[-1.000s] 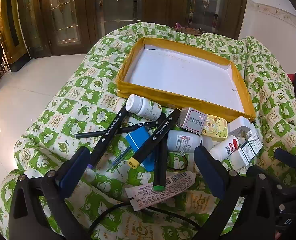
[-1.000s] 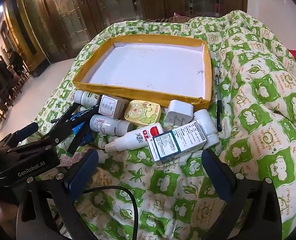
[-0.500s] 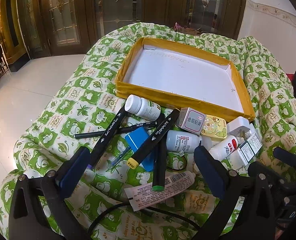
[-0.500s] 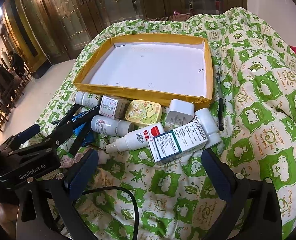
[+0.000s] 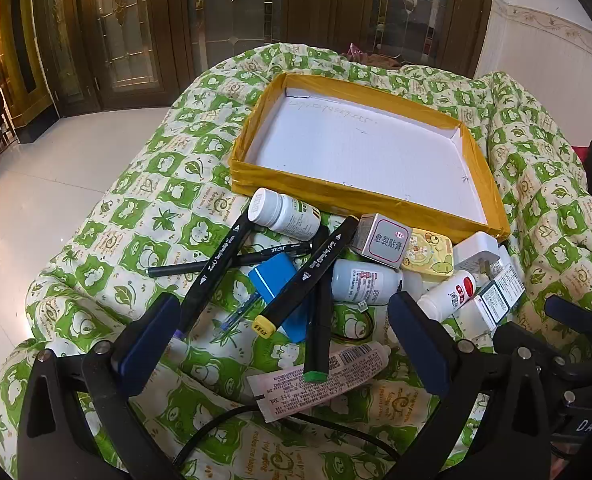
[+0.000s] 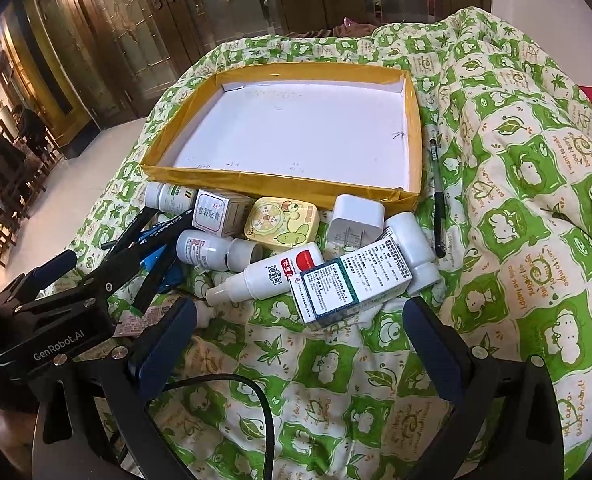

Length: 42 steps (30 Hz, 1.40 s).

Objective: Organize rigid objects

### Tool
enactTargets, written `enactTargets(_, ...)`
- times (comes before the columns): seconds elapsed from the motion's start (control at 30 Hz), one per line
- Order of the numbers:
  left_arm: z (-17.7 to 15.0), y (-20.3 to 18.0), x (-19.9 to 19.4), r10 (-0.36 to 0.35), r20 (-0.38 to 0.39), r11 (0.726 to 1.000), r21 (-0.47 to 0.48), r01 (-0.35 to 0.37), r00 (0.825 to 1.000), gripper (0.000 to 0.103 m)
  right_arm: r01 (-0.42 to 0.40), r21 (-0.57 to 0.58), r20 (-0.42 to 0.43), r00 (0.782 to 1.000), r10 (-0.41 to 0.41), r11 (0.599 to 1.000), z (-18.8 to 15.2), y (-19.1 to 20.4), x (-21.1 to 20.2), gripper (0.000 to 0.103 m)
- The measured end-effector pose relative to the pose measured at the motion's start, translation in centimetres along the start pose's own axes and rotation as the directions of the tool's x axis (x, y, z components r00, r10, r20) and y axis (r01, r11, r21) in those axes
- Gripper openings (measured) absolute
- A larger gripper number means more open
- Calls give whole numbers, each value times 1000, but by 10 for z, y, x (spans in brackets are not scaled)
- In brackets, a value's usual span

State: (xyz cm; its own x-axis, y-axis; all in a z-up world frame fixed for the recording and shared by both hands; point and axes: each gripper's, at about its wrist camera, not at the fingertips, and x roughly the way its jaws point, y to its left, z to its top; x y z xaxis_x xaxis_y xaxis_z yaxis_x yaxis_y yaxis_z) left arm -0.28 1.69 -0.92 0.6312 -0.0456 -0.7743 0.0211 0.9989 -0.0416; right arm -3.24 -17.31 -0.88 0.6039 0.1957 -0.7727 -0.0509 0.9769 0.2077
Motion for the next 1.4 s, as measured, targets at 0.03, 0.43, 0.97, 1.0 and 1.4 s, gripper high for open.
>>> enactTargets(0.03, 0, 0, 0, 0, 0, 1000, 1, 0, 1000, 103, 2, 0, 0, 1000, -2, 1000, 0, 0, 0, 101)
enactTargets(0.43, 14, 0, 16, -87, -82, 996, 4, 88, 993, 103, 38, -18, -31, 999, -38, 999, 1, -1, 1, 101)
enactTargets(0.97, 35, -33, 64, -63, -247, 961, 246, 125, 967, 21, 47, -23, -49, 998, -48, 999, 0, 0, 6, 101)
enactTargets(1.0, 35, -33, 64, -63, -247, 961, 246, 125, 967, 20, 47, -22, -50, 998, -48, 999, -1, 0, 6, 101)
enactTargets(1.4, 14, -17, 45, -133, -257, 980, 111, 166, 957, 14, 26, -38, -20, 999, -27, 999, 19, 0, 13, 99)
